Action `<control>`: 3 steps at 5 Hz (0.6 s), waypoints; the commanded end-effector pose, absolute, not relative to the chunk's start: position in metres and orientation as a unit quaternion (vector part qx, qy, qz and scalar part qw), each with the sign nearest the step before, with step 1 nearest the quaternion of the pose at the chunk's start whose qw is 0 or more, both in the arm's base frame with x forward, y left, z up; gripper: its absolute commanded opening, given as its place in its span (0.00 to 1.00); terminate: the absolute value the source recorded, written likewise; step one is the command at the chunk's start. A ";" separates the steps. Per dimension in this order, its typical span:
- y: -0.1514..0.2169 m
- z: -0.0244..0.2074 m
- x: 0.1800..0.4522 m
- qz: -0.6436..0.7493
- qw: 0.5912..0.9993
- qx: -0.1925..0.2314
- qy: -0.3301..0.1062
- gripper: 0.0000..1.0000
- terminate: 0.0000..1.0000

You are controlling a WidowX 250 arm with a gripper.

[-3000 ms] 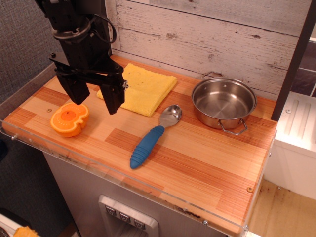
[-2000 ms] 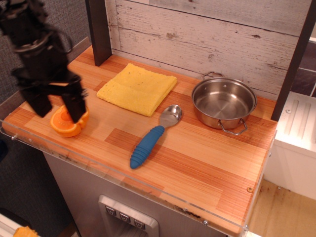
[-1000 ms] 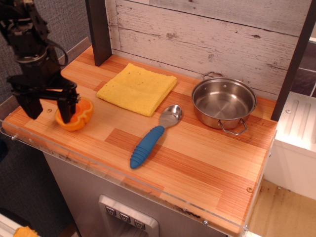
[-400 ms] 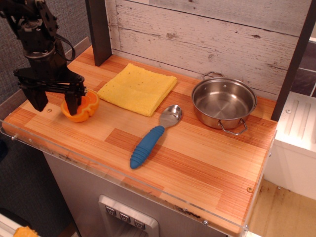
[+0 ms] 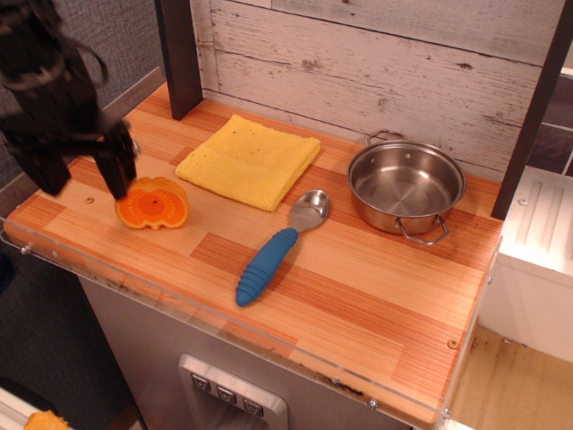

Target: Place the orange to the right of the blue spoon

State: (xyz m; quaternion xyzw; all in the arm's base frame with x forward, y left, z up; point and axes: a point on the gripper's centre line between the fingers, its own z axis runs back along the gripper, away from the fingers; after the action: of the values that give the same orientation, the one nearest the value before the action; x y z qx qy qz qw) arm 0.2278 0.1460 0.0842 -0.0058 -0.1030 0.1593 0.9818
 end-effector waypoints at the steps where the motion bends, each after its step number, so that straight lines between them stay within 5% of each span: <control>1: 0.158 0.095 0.238 0.166 0.979 -0.010 -0.122 1.00 0.00; 3: 0.155 0.079 0.277 0.016 0.991 -0.079 -0.103 1.00 0.00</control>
State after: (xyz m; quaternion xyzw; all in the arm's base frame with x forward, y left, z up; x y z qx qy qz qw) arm 0.2752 0.1520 0.0665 -0.0939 -0.0845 0.0163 0.9919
